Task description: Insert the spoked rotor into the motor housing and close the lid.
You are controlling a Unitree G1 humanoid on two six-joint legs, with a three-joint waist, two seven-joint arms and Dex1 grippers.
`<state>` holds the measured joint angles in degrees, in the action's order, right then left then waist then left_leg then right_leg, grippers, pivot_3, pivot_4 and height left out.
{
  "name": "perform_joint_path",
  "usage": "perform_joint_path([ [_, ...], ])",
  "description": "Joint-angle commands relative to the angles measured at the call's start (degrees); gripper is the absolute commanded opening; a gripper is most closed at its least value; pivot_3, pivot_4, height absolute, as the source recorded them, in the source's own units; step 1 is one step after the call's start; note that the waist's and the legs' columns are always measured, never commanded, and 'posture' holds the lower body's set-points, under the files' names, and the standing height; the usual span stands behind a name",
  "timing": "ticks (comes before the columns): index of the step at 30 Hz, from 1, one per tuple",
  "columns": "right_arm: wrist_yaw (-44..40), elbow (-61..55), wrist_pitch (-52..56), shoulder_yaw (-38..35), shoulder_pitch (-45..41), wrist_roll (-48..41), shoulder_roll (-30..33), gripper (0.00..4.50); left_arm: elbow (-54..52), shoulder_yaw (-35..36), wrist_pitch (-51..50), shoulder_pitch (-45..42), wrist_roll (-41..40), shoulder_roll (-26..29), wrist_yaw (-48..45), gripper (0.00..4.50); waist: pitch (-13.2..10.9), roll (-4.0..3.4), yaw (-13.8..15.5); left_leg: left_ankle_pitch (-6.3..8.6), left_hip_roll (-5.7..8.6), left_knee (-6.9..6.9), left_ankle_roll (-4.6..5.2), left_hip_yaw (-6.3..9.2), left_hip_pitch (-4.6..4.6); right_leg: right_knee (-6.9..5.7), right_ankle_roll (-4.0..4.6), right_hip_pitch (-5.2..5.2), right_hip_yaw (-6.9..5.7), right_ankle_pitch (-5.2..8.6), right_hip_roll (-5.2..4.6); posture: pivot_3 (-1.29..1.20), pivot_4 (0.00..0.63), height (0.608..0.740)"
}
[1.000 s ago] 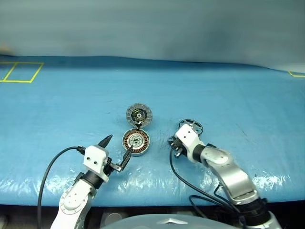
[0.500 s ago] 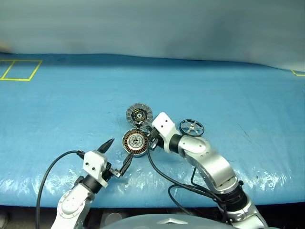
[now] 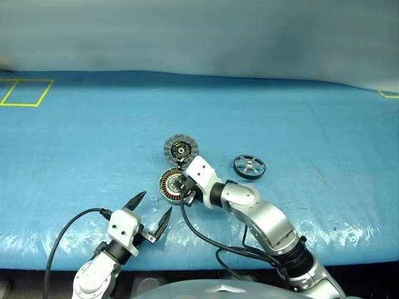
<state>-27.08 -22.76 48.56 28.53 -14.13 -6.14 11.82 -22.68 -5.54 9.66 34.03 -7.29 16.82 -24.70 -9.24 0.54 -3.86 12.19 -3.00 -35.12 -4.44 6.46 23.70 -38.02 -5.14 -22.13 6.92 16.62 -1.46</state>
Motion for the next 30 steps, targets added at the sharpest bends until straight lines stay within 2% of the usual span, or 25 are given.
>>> perform_joint_path([
  [1, -0.78, 0.34, -1.27, 0.45, -0.68, -0.76, -0.38, 0.65, -0.20, -0.10, 2.16, 0.49, 0.52, -0.45, 0.61, 4.50, 0.00, 0.00, 0.00, 0.00, 0.00, 0.00, 0.00, 0.00, 0.00, 0.00, 0.00, 0.00, 0.00, 0.00, 0.00, 0.00, 0.150, 0.740],
  [17, -1.70, 2.86, -0.68, 0.33, -1.34, -0.50, 0.46, 0.65, 0.24, -0.28, 2.45, 0.00, -0.25, -1.03, 0.75, 4.50, 0.01, 0.00, -0.07, 0.00, 0.00, -0.05, 0.00, 0.00, -0.12, -0.06, -0.01, 0.10, 0.00, 0.00, 0.00, 0.00, 0.150, 0.740],
  [24, -1.71, 0.46, 0.67, -1.71, -1.36, -2.53, 0.54, 2.99, 0.94, -0.40, 2.54, -0.42, -0.51, -1.10, 0.57, 4.50, 0.01, 0.00, 0.02, -0.01, 0.00, -0.08, 0.01, 0.00, -0.12, -0.07, -0.02, 0.13, 0.00, -0.01, 0.00, 0.00, 0.150, 0.740],
  [29, -0.74, -5.16, 4.27, -3.83, -1.25, -5.26, -0.03, 2.99, 1.46, -0.48, 2.79, -0.45, -0.53, -1.19, 0.60, 4.50, 0.01, 0.00, 0.03, -0.01, 0.01, -0.13, 0.01, 0.01, -0.09, -0.08, -0.03, 0.11, 0.01, -0.02, 0.00, 0.00, 0.150, 0.740],
  [30, -0.37, -6.29, 5.23, -4.17, -1.21, -5.90, -0.58, 2.80, 1.52, -0.51, 2.81, -0.45, -0.57, -1.17, 0.55, 4.50, 0.00, -0.01, 0.00, -0.01, 0.01, -0.10, 0.01, 0.00, -0.09, -0.09, -0.03, 0.10, 0.01, -0.02, 0.00, 0.00, 0.150, 0.740],
])
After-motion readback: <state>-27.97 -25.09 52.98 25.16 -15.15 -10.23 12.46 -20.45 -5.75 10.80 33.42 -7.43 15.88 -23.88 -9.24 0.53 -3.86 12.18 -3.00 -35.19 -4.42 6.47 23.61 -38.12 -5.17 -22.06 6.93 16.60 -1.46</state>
